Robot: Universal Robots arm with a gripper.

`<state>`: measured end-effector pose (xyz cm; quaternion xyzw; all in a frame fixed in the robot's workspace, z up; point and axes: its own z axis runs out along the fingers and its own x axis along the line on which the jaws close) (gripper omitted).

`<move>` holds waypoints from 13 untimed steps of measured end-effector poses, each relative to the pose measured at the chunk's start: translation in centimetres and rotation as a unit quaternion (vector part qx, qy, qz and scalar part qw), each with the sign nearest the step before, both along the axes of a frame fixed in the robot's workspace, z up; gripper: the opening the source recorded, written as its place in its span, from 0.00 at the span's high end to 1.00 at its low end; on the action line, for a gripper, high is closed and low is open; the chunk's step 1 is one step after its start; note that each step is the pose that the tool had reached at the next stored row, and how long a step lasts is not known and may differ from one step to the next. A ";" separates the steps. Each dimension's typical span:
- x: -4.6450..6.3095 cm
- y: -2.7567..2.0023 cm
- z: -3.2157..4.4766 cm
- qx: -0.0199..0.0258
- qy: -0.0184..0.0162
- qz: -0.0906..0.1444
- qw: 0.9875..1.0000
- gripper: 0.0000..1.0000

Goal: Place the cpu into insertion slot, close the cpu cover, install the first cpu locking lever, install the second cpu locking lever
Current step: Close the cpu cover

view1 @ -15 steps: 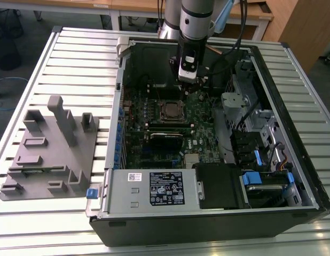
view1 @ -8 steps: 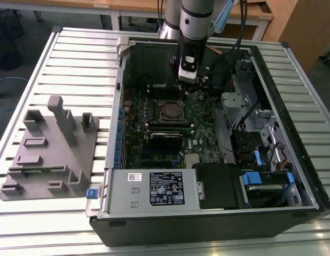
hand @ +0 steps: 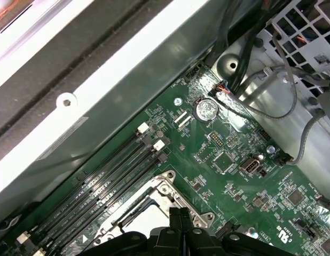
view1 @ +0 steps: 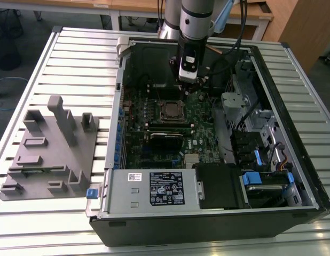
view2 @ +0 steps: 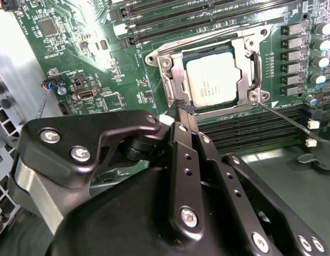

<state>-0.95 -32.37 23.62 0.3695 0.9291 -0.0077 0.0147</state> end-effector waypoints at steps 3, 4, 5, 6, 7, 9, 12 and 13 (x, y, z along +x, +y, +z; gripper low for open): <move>0.0 0.00 0.00 0.000 0.000 0.008 1.000 0.90; 0.0 0.00 0.00 0.000 0.000 0.010 1.000 0.90; 0.0 0.00 0.00 0.000 0.000 0.010 1.000 0.90; 0.0 0.00 0.00 0.000 0.000 0.010 1.000 0.90; 0.0 0.00 0.00 0.000 0.000 0.010 1.000 0.90; 0.0 0.00 0.00 0.000 0.000 0.010 1.000 0.90; 0.0 0.00 0.00 0.000 0.000 0.010 1.000 0.90; 0.0 0.00 0.00 0.000 0.000 0.011 1.000 0.90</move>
